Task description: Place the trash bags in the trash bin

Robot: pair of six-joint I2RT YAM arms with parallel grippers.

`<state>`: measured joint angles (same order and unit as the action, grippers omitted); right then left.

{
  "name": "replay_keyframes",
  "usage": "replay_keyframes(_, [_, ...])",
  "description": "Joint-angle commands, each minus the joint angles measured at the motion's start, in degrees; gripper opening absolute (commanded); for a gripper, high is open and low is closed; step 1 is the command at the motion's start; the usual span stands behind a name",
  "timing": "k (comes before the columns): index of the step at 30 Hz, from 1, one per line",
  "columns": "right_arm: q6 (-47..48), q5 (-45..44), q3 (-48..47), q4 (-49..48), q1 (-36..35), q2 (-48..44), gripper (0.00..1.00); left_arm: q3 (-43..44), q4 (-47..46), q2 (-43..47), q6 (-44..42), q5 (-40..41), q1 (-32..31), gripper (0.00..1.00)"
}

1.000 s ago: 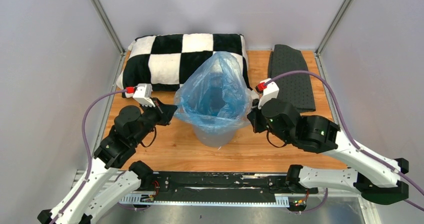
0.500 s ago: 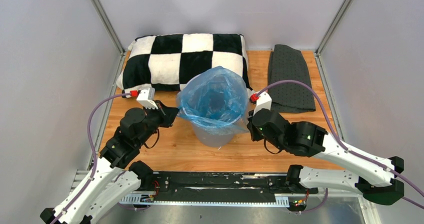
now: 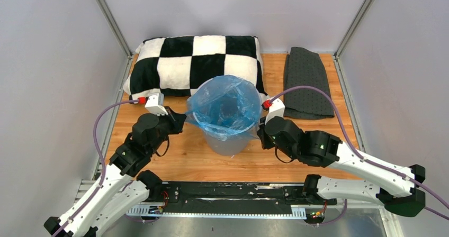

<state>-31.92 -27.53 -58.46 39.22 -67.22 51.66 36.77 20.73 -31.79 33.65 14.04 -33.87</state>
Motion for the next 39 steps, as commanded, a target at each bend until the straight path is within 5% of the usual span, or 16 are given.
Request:
replay_keyframes(1, [-0.11,-2.27,2.28,0.28,-1.06,-0.41,0.0,-0.36,0.97,-1.47,-0.46,4.42,0.38,0.0])
replay_keyframes(23, [0.81,-14.55,8.24,0.46,-0.68,-1.0,0.0,1.56,-2.49,-1.86,-3.11,2.82,0.37,0.0])
replay_keyframes(39, [6.61,-3.54,9.45,-7.84,0.56,0.63,0.0,-1.87,3.4,3.01,-4.29,1.67,0.37,0.0])
